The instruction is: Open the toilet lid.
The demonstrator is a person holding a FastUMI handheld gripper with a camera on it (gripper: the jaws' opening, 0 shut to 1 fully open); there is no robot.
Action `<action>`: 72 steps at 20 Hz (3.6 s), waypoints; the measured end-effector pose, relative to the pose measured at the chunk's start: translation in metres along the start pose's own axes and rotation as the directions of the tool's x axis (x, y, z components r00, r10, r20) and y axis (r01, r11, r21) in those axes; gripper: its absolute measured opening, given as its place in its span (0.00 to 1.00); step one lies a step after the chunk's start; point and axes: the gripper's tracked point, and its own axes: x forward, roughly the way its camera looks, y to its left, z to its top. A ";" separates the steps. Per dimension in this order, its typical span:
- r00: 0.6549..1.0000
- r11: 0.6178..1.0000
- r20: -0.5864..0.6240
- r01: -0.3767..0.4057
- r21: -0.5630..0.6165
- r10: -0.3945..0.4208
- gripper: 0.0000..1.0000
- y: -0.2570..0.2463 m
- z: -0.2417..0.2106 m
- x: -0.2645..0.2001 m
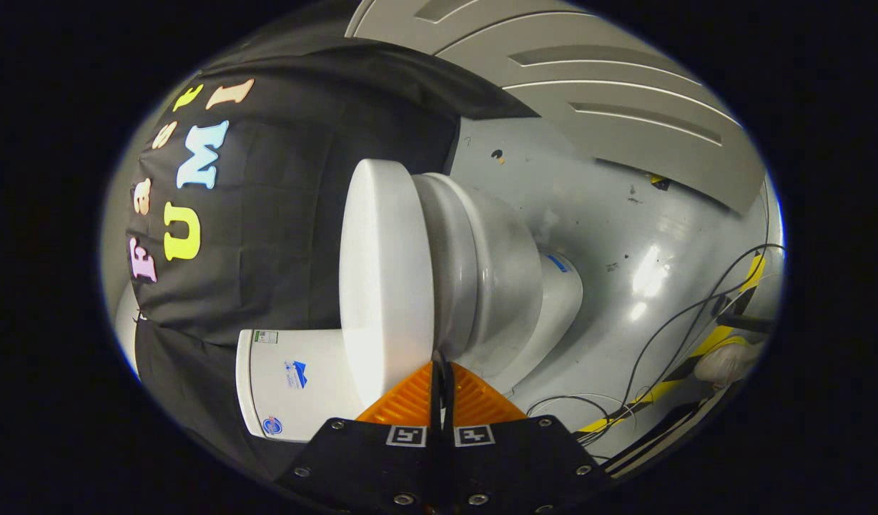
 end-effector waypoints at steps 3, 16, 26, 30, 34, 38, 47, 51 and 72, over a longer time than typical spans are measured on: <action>1.000 0.999 0.017 0.008 -0.039 -0.007 0.00 0.011 0.001 -0.006; 0.996 0.986 0.054 -0.061 -0.157 0.070 0.00 0.075 -0.006 -0.029; 0.986 0.931 0.111 -0.081 -0.356 0.128 0.00 0.138 -0.019 -0.047; 0.983 0.909 0.123 -0.074 -0.409 0.135 0.00 0.153 -0.027 -0.051; 0.980 0.868 0.123 -0.077 -0.490 0.156 0.00 0.175 -0.037 -0.056; 0.976 0.834 0.121 -0.086 -0.544 0.180 0.00 0.195 -0.047 -0.059; 0.964 0.763 0.145 -0.079 -0.641 0.222 0.00 0.238 -0.076 -0.061; 0.958 0.720 0.149 -0.076 -0.690 0.245 0.00 0.260 -0.096 -0.060; 0.946 0.596 0.084 -0.126 -0.793 0.312 0.00 0.323 -0.179 -0.033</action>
